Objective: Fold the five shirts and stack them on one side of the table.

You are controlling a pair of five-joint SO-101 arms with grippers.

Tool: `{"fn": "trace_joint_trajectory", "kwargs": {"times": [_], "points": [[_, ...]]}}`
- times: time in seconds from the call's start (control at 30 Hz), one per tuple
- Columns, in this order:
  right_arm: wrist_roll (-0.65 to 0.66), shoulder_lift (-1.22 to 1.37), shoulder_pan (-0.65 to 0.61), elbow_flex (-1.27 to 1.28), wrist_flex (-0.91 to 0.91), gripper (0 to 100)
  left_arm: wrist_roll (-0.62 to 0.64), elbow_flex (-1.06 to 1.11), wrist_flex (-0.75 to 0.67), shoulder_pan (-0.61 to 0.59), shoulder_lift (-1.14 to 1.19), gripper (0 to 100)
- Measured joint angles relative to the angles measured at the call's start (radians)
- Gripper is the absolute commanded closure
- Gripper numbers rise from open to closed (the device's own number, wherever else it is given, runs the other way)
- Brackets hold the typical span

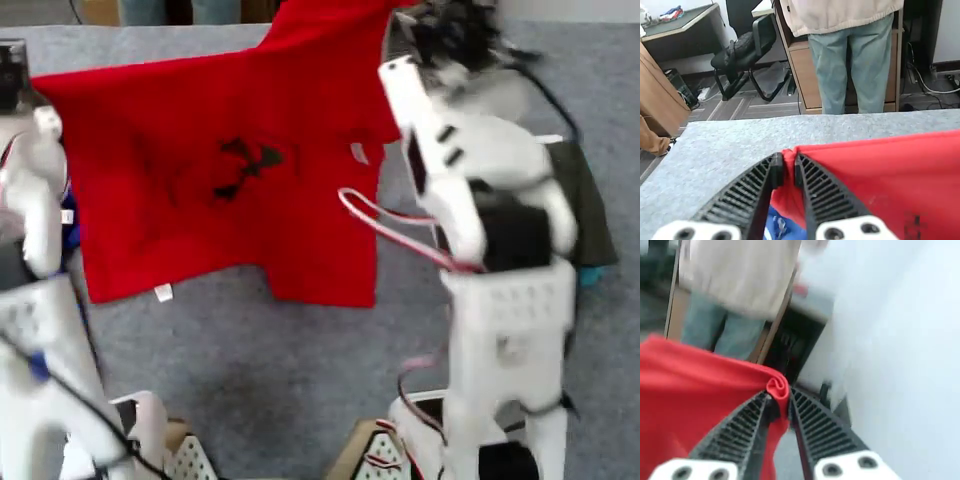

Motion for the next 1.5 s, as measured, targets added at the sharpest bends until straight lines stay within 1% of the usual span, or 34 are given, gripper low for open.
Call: {"fn": "trace_joint_trajectory", "kwargs": {"times": [0.07,0.17,0.3,0.4,0.53,0.63,0.73,0.87,0.97,1.03,1.13,1.23,1.3,1.37,1.4,1.5], "points": [[0.000,-0.040,0.000,-0.084,0.060,98.5,0.000,-0.054,0.141,-0.003,-0.081,97],[0.000,-0.084,0.002,-0.209,0.153,98.5,0.000,-0.126,0.299,-0.011,-0.189,97],[0.000,-0.117,0.002,-0.391,0.259,98.5,0.000,-0.250,0.474,-0.012,-0.311,97],[0.000,-0.121,0.002,-0.560,0.319,98.5,0.000,-0.371,0.562,-0.012,-0.377,97],[0.000,-0.117,0.002,-0.758,0.365,98.5,-0.002,-0.534,0.629,-0.014,-0.440,97],[0.000,-0.089,0.006,-0.795,0.373,98.5,-0.002,-0.555,0.651,-0.014,-0.445,97],[0.000,-0.020,0.008,-0.786,0.376,98.5,-0.002,-0.512,0.651,-0.014,-0.450,97],[0.000,0.094,0.008,-0.721,0.376,98.5,-0.002,-0.311,0.643,-0.014,-0.446,97],[0.000,0.201,0.008,-0.629,0.364,98.5,-0.002,-0.066,0.500,-0.011,-0.451,97],[0.000,0.275,0.008,-0.542,0.330,98.5,0.000,0.138,0.333,-0.011,-0.450,97],[0.000,0.396,0.008,-0.394,0.212,98.5,0.000,0.454,0.008,-0.008,-0.442,97],[0.000,0.529,0.008,-0.253,0.029,98.5,0.000,0.766,-0.405,0.026,-0.388,97],[0.000,0.626,0.008,-0.196,-0.097,98.5,0.000,0.910,-0.684,0.037,-0.321,97],[0.000,0.710,0.008,-0.192,-0.183,98.5,0.000,0.925,-0.898,0.037,-0.224,97],[0.000,0.744,0.008,-0.192,-0.203,98.5,0.000,0.913,-0.961,0.037,-0.175,97],[0.000,0.810,0.008,-0.209,-0.216,98.5,0.000,0.824,-1.025,0.025,0.003,97]]}}
